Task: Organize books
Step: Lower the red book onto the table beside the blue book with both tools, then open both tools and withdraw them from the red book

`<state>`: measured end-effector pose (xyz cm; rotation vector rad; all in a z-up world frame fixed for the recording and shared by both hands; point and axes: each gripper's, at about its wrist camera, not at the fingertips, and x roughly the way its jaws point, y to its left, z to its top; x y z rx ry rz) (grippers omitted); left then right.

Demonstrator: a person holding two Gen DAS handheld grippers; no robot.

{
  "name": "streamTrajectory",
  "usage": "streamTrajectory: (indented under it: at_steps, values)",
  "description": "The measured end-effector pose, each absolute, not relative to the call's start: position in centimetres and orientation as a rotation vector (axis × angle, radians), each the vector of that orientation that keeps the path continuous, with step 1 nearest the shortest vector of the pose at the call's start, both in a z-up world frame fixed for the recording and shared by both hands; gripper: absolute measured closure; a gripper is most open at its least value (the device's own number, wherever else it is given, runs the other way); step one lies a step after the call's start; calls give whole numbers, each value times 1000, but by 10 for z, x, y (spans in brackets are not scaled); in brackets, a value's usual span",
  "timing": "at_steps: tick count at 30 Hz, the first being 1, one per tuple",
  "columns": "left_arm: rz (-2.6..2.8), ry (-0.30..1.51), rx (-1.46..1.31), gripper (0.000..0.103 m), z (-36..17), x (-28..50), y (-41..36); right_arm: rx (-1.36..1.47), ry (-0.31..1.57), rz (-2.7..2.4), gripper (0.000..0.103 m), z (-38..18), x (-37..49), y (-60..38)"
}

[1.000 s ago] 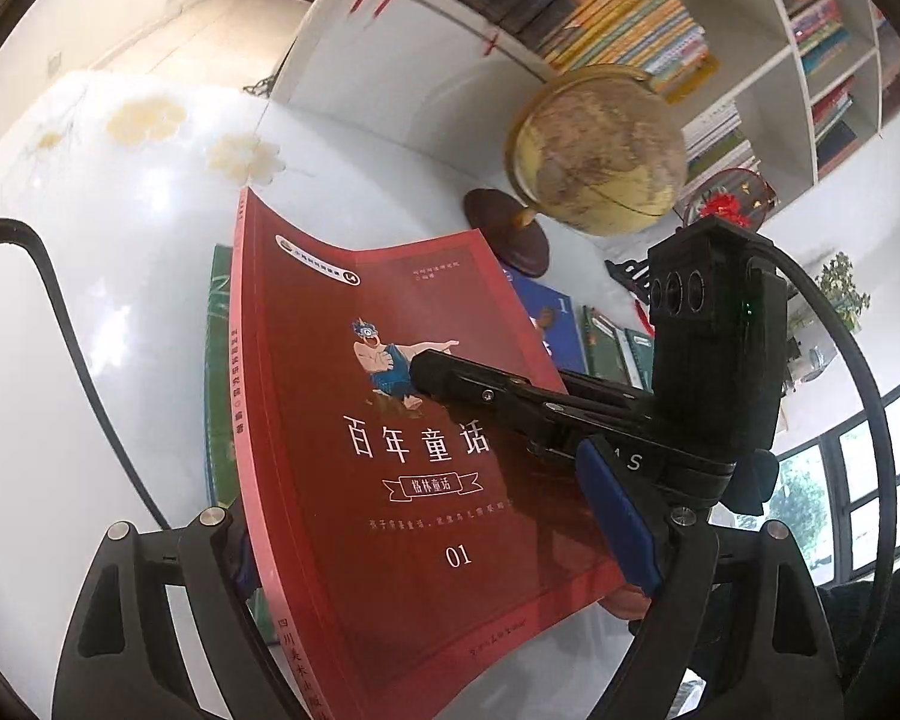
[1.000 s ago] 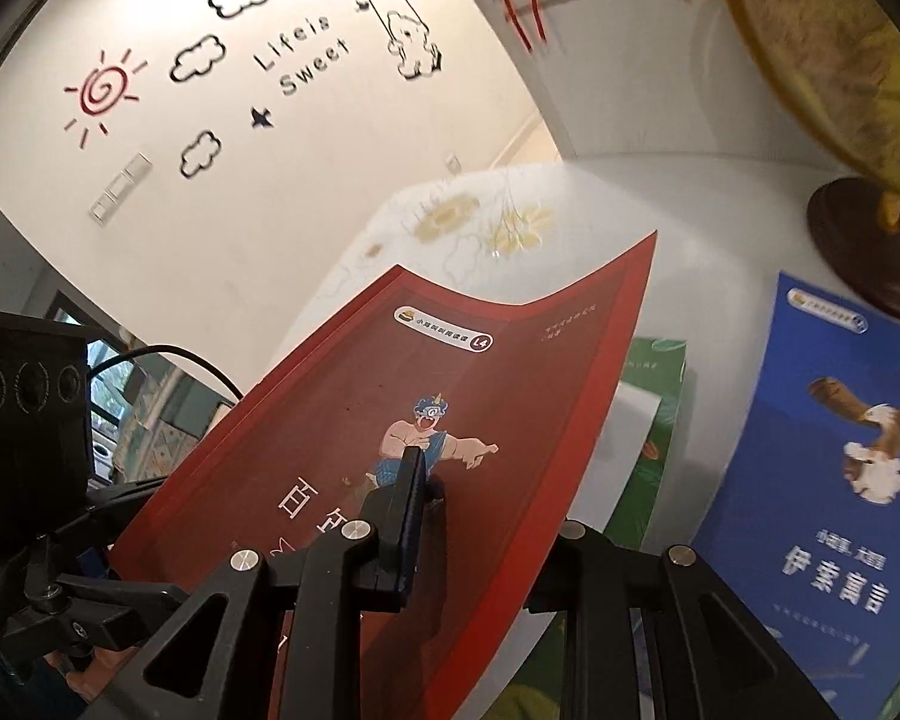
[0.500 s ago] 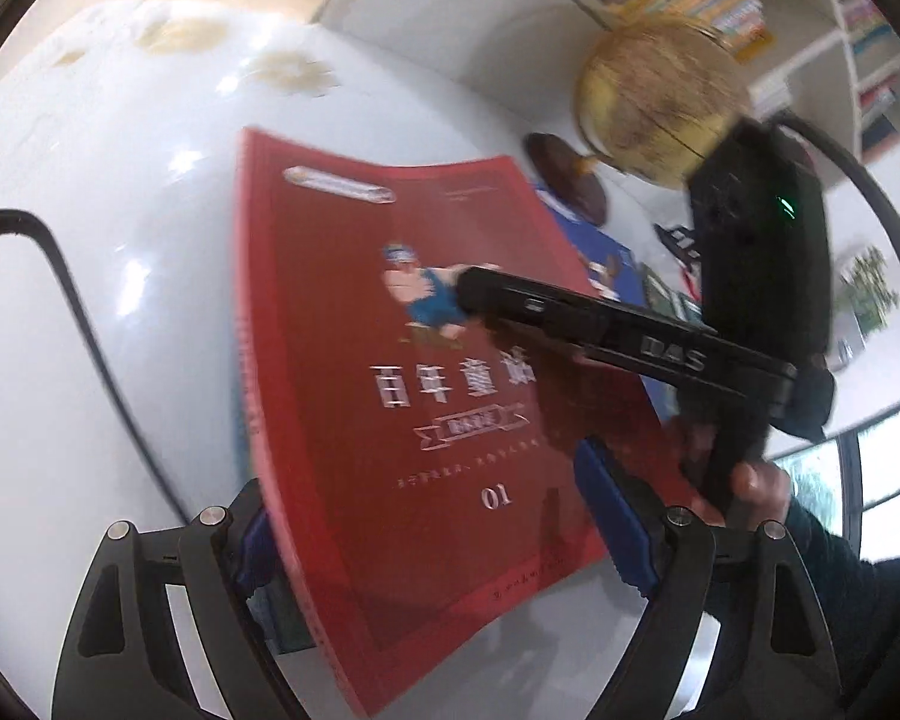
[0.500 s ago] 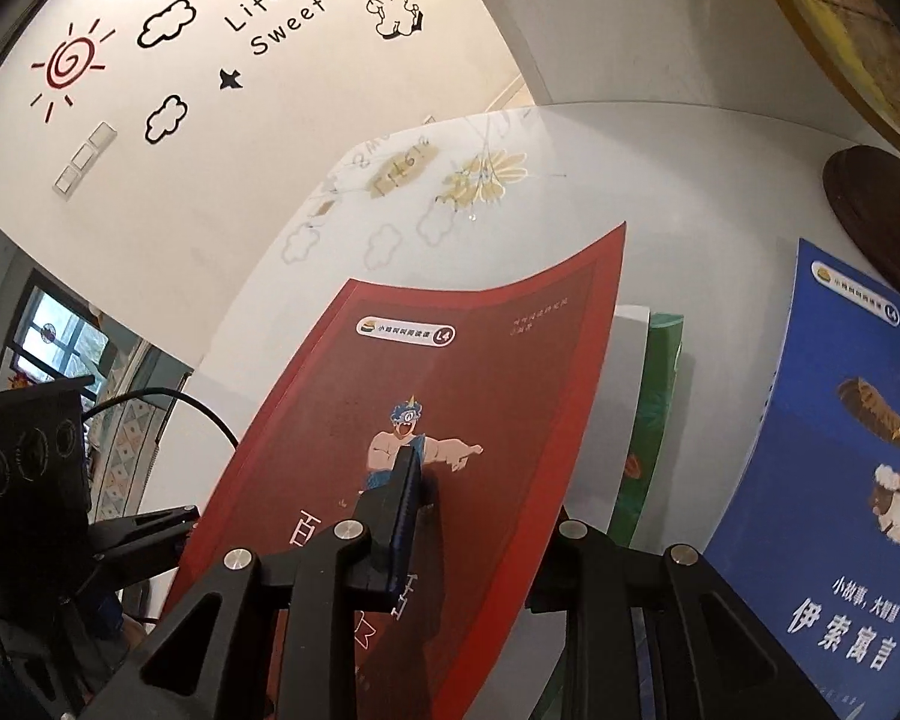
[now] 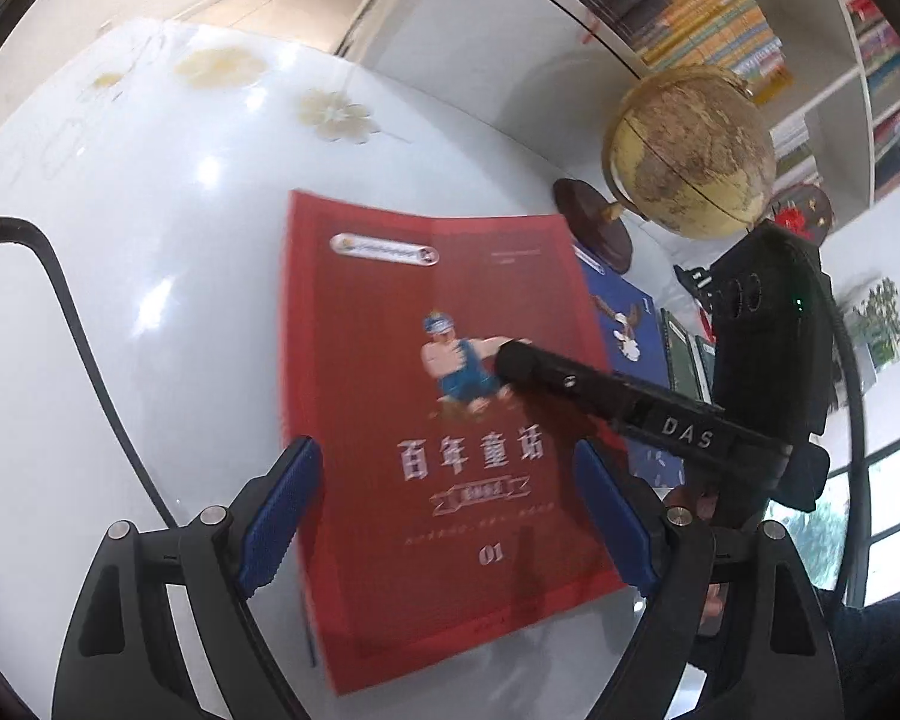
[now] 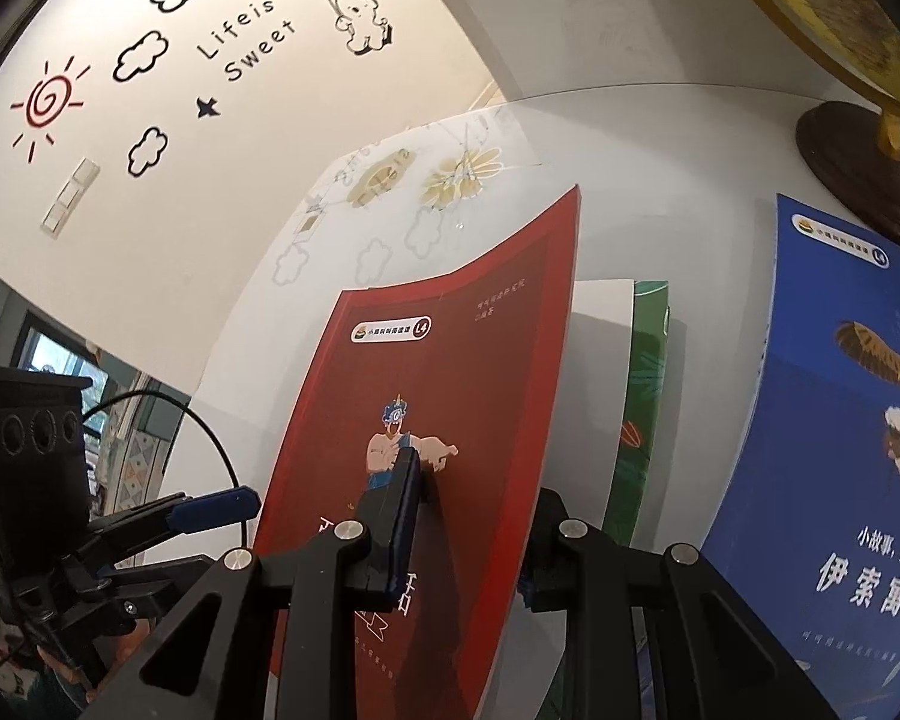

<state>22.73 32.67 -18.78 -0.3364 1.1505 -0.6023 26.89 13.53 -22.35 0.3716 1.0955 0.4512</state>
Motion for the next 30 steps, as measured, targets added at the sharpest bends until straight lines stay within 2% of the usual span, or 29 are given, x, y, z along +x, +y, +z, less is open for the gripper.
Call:
streamTrajectory:
  at_steps: [9, 23, 30]
  values:
    - [-496, 1137, -338, 19, -189, 244, 346, 395, 1085, 422, 77, -223, 262, 125]
    - [-501, 1175, -248, 19, -199, 271, 318, 388, 1078, 377, 77, -221, 258, 124]
    - [-370, 1112, -149, 19, -173, 246, 329, 380, 1099, 327, 77, -209, 250, 109]
